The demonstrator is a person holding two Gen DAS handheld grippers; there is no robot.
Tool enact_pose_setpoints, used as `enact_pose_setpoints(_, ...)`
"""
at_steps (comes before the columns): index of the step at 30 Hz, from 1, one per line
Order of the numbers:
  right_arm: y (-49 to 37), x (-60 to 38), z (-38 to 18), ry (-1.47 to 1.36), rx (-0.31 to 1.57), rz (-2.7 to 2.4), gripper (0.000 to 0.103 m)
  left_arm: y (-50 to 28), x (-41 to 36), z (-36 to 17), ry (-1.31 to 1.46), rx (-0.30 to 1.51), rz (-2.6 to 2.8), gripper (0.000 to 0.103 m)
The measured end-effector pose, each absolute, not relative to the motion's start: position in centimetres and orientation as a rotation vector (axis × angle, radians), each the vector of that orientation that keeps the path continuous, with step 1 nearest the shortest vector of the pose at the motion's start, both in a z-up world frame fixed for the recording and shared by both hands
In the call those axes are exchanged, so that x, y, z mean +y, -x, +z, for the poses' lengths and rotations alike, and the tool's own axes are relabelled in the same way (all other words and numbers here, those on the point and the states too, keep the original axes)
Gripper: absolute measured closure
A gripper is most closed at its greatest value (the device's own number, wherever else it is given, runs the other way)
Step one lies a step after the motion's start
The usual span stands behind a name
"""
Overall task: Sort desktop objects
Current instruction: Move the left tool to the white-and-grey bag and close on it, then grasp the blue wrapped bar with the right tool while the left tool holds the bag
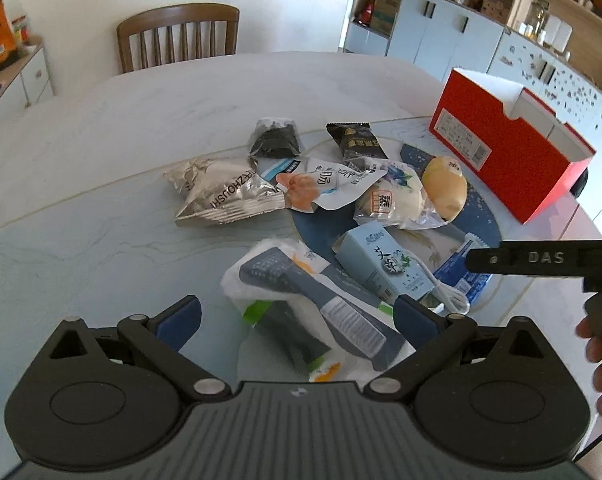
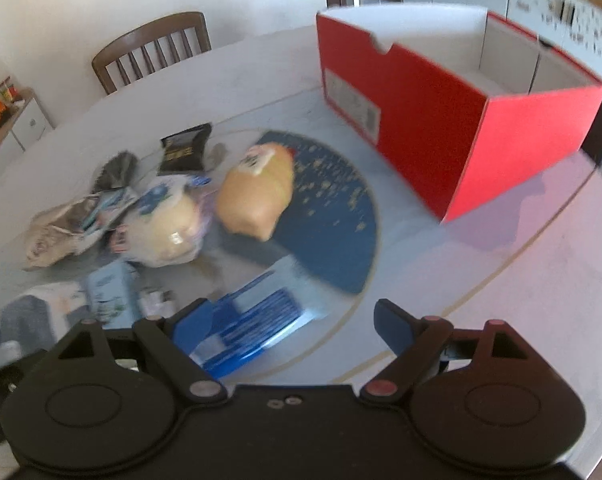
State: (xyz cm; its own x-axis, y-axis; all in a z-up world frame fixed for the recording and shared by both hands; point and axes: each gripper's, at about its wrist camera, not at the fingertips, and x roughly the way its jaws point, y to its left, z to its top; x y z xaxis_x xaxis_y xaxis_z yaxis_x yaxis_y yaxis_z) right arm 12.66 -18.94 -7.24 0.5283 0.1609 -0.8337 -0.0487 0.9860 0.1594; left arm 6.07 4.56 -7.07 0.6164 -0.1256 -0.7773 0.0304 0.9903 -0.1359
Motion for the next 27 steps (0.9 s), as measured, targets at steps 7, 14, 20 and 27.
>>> enact_pose_setpoints(7,-15.4,-16.8,-7.5,-0.119,1.086,0.035,0.017,-6.5,4.1,-7.1,0.121,0.928,-0.077,0.001)
enact_pose_setpoints(14,-15.9,-15.6,-9.0,-0.07,1.141,-0.028,0.019,-7.4,3.5,-8.2,0.101,0.968,-0.077,0.013)
enact_pose_setpoints(20,-15.6,-15.7,-8.8,-0.036,1.114,-0.032,0.035,-8.4,4.2,-9.2,0.159,1.004,-0.079,0.029)
enact_pose_setpoints(27,-14.9,-16.6,-8.5,-0.023,1.088,0.009,0.045,-8.6,4.9,-9.4,0.185,1.009,-0.076,0.043)
